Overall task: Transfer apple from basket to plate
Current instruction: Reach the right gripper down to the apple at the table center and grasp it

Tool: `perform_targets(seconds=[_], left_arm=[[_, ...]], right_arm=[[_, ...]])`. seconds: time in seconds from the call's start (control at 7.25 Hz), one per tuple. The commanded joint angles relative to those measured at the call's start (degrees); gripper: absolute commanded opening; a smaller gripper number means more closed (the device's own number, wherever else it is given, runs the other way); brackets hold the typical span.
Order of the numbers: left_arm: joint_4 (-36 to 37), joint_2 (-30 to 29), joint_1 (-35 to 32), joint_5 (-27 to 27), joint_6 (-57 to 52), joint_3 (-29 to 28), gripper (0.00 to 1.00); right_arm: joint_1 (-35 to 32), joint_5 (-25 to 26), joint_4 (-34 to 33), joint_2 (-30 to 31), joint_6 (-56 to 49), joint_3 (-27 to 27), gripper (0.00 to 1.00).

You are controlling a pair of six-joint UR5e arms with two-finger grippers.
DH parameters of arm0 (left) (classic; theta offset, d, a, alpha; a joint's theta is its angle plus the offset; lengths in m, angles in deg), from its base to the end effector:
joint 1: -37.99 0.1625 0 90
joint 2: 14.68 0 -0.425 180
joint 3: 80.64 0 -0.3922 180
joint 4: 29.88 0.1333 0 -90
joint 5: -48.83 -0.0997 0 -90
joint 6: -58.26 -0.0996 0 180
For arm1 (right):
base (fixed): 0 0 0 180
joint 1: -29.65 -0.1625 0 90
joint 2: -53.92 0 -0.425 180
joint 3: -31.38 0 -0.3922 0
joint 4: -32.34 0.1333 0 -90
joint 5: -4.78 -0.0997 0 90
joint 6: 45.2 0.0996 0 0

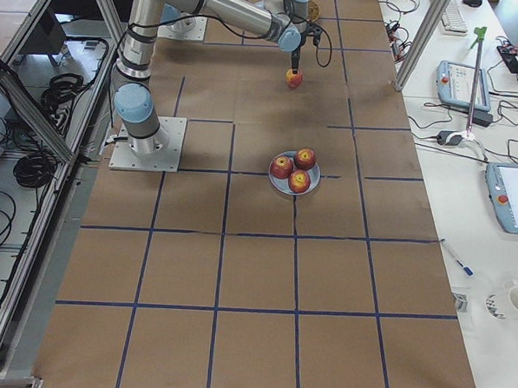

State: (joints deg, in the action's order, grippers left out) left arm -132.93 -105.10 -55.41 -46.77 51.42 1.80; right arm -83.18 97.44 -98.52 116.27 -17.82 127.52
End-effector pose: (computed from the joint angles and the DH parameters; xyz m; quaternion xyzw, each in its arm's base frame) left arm -0.1519 -0.4731 0.5274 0.0915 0.9933 0.0529 0.0472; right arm 0.3647 -0.5347 0.2344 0.0410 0.9970 -0.0656 0.0052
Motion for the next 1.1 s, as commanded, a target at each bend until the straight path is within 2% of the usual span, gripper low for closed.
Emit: perform_targets(seconds=[0.0, 0.41, 0.69, 0.83, 0.97], left_arm=[[1.9, 0.1, 0.0, 0.1, 0.1, 0.3, 0.99], [1.9, 0.4, 0.0, 0.1, 0.1, 0.7, 0.99], [1.9, 0.5, 0.0, 0.1, 0.2, 0.7, 0.99], [1.9, 0.5, 0.0, 0.1, 0.2, 0.7, 0.99], [1.9, 0.5, 0.0, 0.1, 0.2, 0.7, 0.99]], right_arm=[[0.2, 1.2, -1.9, -0.8, -0.4, 1.2, 1.00], [-0.1, 1.1, -4.8, -4.7, 0.0, 0.6, 1.00], [-0.1, 1.2, -4.7, -4.6, -0.1, 0.8, 1.00], [-0.1, 1.2, -4.7, -4.3, 0.4, 0.7, 0.89], [-0.1, 1.2, -4.7, -4.3, 0.5, 0.5, 0.72]])
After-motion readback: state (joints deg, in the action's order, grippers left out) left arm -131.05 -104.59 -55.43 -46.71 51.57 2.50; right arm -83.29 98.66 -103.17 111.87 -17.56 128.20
